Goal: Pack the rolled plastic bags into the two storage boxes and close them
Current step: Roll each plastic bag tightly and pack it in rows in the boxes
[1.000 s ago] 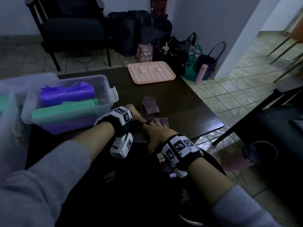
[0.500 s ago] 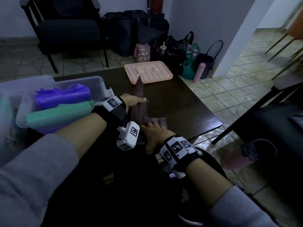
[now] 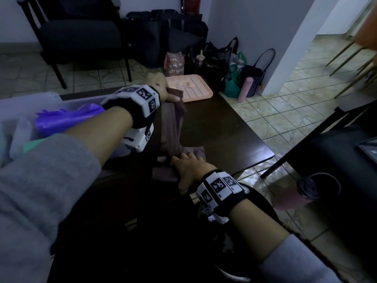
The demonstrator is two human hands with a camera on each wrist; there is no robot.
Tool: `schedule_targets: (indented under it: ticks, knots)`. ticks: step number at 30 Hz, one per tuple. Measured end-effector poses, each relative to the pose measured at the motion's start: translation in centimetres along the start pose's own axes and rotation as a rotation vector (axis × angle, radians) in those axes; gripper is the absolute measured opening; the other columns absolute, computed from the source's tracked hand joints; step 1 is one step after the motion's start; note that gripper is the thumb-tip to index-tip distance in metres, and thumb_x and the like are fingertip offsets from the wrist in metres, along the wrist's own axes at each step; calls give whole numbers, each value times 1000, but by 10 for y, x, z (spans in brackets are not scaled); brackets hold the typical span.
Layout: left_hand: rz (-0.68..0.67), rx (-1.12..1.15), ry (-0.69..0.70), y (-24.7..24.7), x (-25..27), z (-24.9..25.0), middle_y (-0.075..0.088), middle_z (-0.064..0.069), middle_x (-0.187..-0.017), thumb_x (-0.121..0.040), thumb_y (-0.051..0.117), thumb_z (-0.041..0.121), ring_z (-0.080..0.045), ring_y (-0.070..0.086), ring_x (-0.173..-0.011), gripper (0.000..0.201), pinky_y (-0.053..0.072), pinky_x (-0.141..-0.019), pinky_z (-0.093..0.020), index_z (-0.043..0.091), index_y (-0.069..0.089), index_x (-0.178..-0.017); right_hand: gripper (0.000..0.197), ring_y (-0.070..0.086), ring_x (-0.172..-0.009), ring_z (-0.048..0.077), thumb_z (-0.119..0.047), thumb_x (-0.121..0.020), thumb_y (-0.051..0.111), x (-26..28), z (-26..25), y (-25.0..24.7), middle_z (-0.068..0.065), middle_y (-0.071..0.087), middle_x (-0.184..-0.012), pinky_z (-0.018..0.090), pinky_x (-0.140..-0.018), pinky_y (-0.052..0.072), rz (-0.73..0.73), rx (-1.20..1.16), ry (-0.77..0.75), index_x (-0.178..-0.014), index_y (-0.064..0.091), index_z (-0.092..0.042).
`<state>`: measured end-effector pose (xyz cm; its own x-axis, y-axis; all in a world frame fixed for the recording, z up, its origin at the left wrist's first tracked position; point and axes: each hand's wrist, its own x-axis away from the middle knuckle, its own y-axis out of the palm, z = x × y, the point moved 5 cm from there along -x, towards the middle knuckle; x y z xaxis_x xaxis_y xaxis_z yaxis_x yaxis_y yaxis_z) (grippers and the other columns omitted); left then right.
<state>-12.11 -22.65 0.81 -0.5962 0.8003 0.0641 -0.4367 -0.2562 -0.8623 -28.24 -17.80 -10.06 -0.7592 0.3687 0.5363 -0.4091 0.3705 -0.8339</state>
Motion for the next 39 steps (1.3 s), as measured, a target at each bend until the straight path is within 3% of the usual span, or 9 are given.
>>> schedule_targets:
  ticks: [3,6,9,11,14,18,23,26,39]
  knots:
    - [99,80,-12,-7,-3,-1,57,-12,-85,-77,72,43,-23,55,-76,45,44,-68,-32,2,63,-91,81,31,-126,32,-20,-64,75,-1,-1,0,11,37,-132,48,-99,31,-3,12,1,-134,33,-19]
    - [130,-55,35,0,6,8,57,-16,-98,-83,69,33,-26,55,-90,34,40,-70,-32,2,55,-82,83,30,-128,33,-21,-64,75,-1,-1,0,11,36,-134,49,-100,30,-8,25,3,-135,31,-18]
    - [-82,-264,64,29,18,11,61,-16,-101,-84,69,26,-27,59,-92,31,44,-72,-32,-3,62,-94,80,31,-126,33,-21,-65,75,-1,-1,0,10,37,-130,49,-100,31,-5,15,1,-132,32,-16]
    - [-333,-354,54,60,24,-2,58,-9,-94,-83,70,26,-19,54,-85,25,41,-70,-28,6,61,-95,81,32,-126,33,-21,-66,75,0,0,0,11,37,-130,49,-99,31,-1,10,-1,-133,31,-16]
    - [-552,-504,82,99,35,-24,53,-12,-107,-89,62,31,-20,53,-98,31,42,-79,-28,5,54,-102,89,30,-127,33,-22,-67,75,1,1,0,11,36,-133,49,-100,30,-8,5,-5,-140,25,-17]
    - [-516,-442,122,116,40,-43,25,-16,-149,-95,47,39,-31,30,-136,61,30,-110,-40,2,32,-140,91,26,-129,32,-23,-69,75,2,0,-1,11,29,-139,50,-103,28,-24,13,-14,-143,23,-17]
    - [-564,-424,123,125,46,-52,-11,-14,-157,-95,37,51,-28,-7,-145,82,8,-118,-44,2,-2,-149,83,31,-130,30,-19,-68,76,7,-4,-3,12,30,-145,48,-103,34,45,8,-87,-137,30,-12]
    - [-591,-445,81,127,43,-53,-14,-14,-156,-92,35,59,-28,-10,-145,90,5,-117,-45,2,-6,-148,79,34,-132,29,-18,-70,75,11,-6,-7,11,39,-141,50,-105,34,65,-31,-124,-135,32,-12]
    - [-559,-438,50,132,42,-55,-17,-13,-156,-92,35,60,-28,-15,-144,92,-2,-117,-42,3,-10,-148,78,29,-133,28,-26,-73,73,8,-8,2,8,34,-143,52,-106,25,75,-47,-140,-138,32,-16]
